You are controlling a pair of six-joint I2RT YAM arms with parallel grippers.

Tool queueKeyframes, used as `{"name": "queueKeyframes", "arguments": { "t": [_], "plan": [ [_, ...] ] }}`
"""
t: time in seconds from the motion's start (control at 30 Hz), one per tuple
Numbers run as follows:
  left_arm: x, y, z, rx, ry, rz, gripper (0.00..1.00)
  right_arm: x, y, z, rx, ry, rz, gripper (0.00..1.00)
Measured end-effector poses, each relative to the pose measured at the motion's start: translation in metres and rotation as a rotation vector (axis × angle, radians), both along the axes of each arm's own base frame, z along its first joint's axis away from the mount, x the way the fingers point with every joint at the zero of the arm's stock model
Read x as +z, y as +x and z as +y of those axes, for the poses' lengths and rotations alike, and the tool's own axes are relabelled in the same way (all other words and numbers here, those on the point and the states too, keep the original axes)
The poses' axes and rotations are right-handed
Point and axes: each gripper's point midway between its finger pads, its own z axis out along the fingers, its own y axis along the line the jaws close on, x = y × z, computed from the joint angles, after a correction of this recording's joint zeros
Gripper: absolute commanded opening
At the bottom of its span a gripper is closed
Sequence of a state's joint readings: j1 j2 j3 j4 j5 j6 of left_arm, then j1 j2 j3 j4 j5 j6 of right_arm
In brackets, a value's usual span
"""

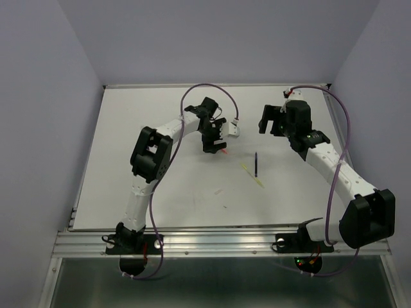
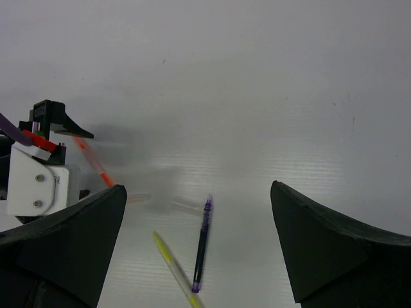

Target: Insert the pens into the pen caps

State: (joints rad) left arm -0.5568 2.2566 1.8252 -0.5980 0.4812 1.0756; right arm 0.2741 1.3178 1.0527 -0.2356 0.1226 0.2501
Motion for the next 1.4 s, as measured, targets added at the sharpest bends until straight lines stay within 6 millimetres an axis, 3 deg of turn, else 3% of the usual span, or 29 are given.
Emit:
{"name": "queueKeyframes", "arguments": {
  "t": [0.23, 0.63, 0.83, 0.9, 1.0, 1.4],
  "plan": [
    [-0.009, -0.007, 0.0, 0.014, 0.009, 0.02, 0.6, -0.005, 0.001, 0.003, 0.013, 0.004, 0.013, 1.0],
    [-0.011, -0.022, 0.004, -0.017, 0.013, -0.025, 0.45, -0.01, 0.001, 0.005, 0.023, 0.007, 0.029, 1.0],
    [-0.012, -0.033, 0.011, -0.053, 0.014, -0.07, 0.3, -0.013, 0.001, 0.007, 0.027, 0.016, 0.038, 1.0],
    [-0.012, -0.036, 0.013, -0.066, 0.016, -0.08, 0.24, -0.013, 0.001, 0.008, 0.029, 0.019, 0.039, 1.0],
    [-0.012, -0.038, 0.013, -0.08, 0.017, -0.087, 0.0, -0.013, 0.001, 0.009, 0.032, 0.024, 0.04, 1.0],
    [-0.01, -0.04, 0.017, -0.065, 0.03, -0.089, 0.0, -0.013, 0.0, 0.01, 0.041, 0.025, 0.041, 1.0]
  ]
}}
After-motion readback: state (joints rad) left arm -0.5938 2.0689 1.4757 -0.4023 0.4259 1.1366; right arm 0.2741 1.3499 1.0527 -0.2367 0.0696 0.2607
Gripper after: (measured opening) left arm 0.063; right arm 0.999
